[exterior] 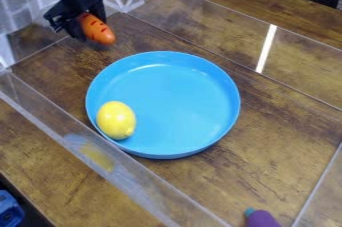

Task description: Move the carrot to the left side

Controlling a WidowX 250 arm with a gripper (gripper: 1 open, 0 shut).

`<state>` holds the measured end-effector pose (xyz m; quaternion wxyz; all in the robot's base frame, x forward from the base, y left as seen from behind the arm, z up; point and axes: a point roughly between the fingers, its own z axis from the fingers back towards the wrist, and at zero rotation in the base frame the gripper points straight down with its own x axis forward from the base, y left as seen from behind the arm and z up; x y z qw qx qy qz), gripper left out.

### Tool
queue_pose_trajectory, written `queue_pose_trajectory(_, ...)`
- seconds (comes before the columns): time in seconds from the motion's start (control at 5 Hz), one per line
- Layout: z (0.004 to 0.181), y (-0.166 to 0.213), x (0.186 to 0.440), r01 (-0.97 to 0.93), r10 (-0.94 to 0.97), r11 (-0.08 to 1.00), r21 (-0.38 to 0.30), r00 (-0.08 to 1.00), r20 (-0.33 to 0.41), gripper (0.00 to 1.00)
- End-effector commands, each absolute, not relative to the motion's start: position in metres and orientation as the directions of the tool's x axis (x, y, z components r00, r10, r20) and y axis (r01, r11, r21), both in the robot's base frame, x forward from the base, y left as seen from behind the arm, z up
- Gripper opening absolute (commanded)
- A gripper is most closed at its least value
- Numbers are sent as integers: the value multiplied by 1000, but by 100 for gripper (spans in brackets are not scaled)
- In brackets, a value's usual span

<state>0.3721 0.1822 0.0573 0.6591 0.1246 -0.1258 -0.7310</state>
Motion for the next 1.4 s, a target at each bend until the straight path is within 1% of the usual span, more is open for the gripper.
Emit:
queue_pose_trajectory(0.0,108,195,378,881,-981,-193,432,-187,-58,0)
queue_pose_trajectory(0.2,107,196,389,856,-963,-260,447,-262,-60,0)
queue_pose_trajectory(0.6,85,187,403,824,-946,-320,468,-301,-117,0)
queue_pose_trajectory(1.0,67,185,412,844,-966,-257,470,-207,-156,0)
queue_pose_trajectory(1.2,69,184,416,846,-975,-211,490,-149,-163,0)
